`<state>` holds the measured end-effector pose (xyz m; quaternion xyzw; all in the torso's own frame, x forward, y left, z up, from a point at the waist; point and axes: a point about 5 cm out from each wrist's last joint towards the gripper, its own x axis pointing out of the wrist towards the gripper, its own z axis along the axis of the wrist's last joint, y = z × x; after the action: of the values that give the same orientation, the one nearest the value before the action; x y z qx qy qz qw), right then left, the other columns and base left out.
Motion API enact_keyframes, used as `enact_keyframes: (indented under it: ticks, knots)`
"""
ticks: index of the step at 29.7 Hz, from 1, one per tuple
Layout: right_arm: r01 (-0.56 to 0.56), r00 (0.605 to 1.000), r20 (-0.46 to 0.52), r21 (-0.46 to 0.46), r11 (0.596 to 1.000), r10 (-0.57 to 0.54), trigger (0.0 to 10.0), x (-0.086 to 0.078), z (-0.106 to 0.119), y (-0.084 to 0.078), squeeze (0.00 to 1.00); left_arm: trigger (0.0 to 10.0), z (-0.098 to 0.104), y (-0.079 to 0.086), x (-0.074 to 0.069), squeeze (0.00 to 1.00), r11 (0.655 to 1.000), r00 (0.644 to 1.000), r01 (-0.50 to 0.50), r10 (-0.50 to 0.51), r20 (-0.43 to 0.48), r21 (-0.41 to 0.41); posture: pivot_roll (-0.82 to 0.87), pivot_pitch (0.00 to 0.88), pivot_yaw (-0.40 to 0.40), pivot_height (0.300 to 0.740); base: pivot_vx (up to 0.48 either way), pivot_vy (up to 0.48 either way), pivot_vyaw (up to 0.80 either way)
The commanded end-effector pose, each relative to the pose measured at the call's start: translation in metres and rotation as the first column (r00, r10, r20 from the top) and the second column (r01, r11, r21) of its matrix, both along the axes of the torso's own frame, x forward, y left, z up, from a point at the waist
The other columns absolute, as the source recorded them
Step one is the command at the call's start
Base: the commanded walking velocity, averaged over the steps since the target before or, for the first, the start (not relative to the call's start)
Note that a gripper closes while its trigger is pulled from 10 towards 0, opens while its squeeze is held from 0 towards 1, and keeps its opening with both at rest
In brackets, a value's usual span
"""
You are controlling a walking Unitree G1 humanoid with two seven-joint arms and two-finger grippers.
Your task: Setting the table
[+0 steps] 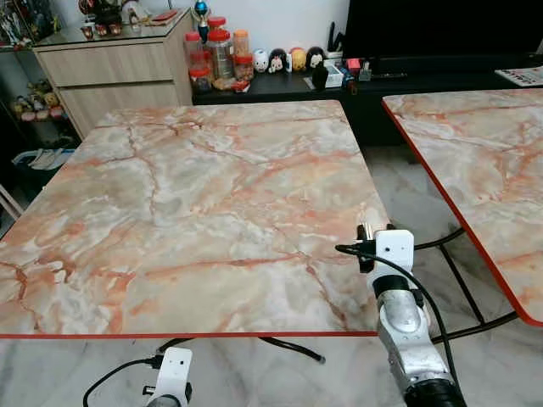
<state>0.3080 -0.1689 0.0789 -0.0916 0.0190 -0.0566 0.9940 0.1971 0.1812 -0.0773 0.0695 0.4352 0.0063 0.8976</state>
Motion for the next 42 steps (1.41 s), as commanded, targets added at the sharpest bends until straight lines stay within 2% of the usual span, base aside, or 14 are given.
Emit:
enact_keyframes:
  ticks: [1,6,9,16,21,22,23,25,30,42]
  knots:
    - [0.006,1.0,0.026,0.006,1.0,-0.006,10.0,0.005,0.011,0.001,0.0,10.0,-0.001,0.0,-0.001,0.0,1.0,1.0,-0.01,0.01,-0.014,-0.005,-0.08,0.0,0.037,0.74,0.0,0.0,0.0]
    - [-0.015,0.999,-0.036,-0.004,1.0,0.015,10.0,0.008,0.013,0.001,0.0,10.0,-0.001,0.0,-0.001,0.0,1.0,1.0,-0.009,0.009,-0.013,-0.006,-0.07,0.0,0.033,0.74,0.0,0.0,0.0]
    - [-0.026,0.996,-0.086,0.038,0.999,0.029,10.0,0.008,0.008,0.0,0.0,10.0,-0.001,-0.001,-0.001,0.0,1.0,1.0,-0.008,0.008,-0.014,-0.007,-0.08,0.0,0.032,0.74,0.0,0.0,0.0]
    - [-0.09,0.99,-0.1,0.076,0.993,0.097,10.0,0.006,0.005,0.002,0.0,10.0,-0.001,-0.001,-0.001,0.0,1.0,1.0,-0.005,0.005,-0.015,-0.007,-0.08,0.0,0.033,0.74,0.0,0.0,0.0]
    - [-0.033,0.987,-0.154,0.089,0.995,0.047,10.0,0.0,-0.005,-0.013,0.0,10.0,-0.001,-0.001,-0.002,0.0,1.0,1.0,0.002,-0.002,-0.016,-0.004,-0.07,0.0,0.032,0.74,0.0,0.0,0.0]
    - [-0.033,0.987,-0.154,0.089,0.995,0.047,10.0,0.0,-0.005,-0.013,0.0,10.0,-0.001,-0.001,-0.002,0.0,1.0,1.0,0.002,-0.002,-0.016,-0.004,-0.07,0.0,0.032,0.74,0.0,0.0,0.0]
    - [0.018,0.987,-0.158,0.086,0.996,-0.005,10.0,-0.001,-0.007,-0.024,0.0,10.0,-0.001,-0.001,-0.002,0.0,1.0,1.0,0.005,-0.005,-0.016,-0.004,-0.07,0.0,0.031,0.74,0.0,0.0,0.0]
    - [0.051,0.986,-0.16,0.096,0.994,-0.035,10.0,-0.002,-0.007,-0.032,0.0,10.0,-0.001,-0.001,-0.002,0.0,1.0,1.0,0.007,-0.007,-0.015,-0.004,-0.08,0.0,0.035,0.74,0.0,0.0,0.0]
    - [0.045,0.985,-0.173,0.107,0.993,-0.026,10.0,-0.005,-0.011,-0.039,0.0,10.0,-0.001,-0.001,-0.001,0.0,1.0,1.0,0.009,-0.009,-0.013,-0.003,-0.08,0.0,0.035,0.74,0.0,0.0,0.0]
    - [-0.014,0.986,-0.162,0.185,0.983,0.044,10.0,-0.003,-0.015,-0.035,0.0,10.0,0.0,0.001,0.0,0.0,1.0,1.0,0.001,-0.001,-0.01,-0.001,-0.07,0.0,0.042,0.74,0.0,0.0,0.0]
